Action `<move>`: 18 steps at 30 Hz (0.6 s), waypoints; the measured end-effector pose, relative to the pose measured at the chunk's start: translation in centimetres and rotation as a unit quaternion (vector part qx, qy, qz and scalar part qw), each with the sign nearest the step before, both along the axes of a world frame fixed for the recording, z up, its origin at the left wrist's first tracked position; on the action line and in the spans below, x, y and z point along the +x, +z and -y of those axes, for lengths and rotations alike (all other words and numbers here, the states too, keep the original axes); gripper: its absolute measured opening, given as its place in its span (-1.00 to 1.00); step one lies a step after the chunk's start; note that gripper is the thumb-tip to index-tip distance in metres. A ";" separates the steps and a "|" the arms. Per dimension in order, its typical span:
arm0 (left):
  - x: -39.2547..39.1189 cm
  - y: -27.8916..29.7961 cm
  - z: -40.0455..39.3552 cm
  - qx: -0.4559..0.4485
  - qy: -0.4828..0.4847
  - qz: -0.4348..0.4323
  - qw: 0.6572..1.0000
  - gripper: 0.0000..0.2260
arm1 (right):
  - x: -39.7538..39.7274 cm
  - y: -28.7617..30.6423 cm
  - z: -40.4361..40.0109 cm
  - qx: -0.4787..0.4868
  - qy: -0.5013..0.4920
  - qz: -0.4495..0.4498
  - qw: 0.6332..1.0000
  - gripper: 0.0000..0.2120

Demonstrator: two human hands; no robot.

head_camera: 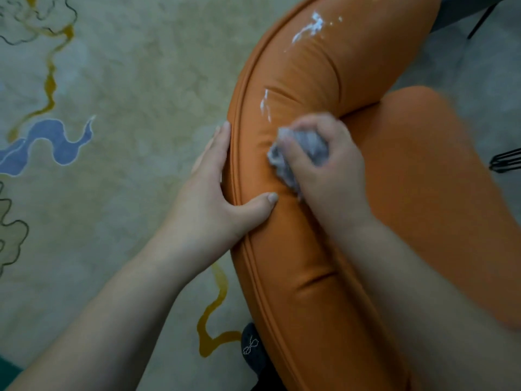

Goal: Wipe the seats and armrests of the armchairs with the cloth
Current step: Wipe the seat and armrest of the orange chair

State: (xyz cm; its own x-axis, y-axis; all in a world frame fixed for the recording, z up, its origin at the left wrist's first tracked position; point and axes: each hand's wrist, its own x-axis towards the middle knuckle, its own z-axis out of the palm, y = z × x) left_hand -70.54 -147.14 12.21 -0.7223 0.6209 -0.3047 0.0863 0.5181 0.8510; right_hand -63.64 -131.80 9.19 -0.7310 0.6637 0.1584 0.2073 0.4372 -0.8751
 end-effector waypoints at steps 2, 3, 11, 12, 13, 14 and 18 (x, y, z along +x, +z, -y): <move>-1.4 0.1 -0.9 -0.007 -0.008 -0.017 1.000 -0.02 | 2.5 -0.2 0.6 -0.019 0.013 0.016 1.000 -0.71; -2.0 0.2 -1.2 -0.013 -0.013 -0.026 0.999 -0.02 | 3.2 -0.2 0.6 -0.029 0.021 0.028 0.999 -0.68; -5.5 1.1 -2.5 -0.025 -0.070 -0.017 0.997 -0.10 | -8.1 3.1 -2.3 0.008 0.049 -0.052 0.997 -0.76; -5.6 1.0 -2.5 -0.023 -0.075 -0.015 0.997 -0.11 | -8.1 2.6 -2.2 0.036 0.078 -0.026 0.996 -0.75; -5.8 0.9 -2.4 -0.030 -0.083 -0.010 0.996 -0.10 | -7.4 2.0 -2.2 0.058 0.086 -0.006 0.995 -0.77; -6.0 0.8 -2.4 -0.039 -0.091 -0.004 0.995 -0.05 | -6.3 1.3 -2.6 0.063 0.071 0.006 0.995 -0.81; -7.4 0.8 -2.7 -0.063 -0.118 -0.005 0.991 0.07 | -4.1 0.7 -4.0 0.008 -0.051 0.005 0.999 -0.89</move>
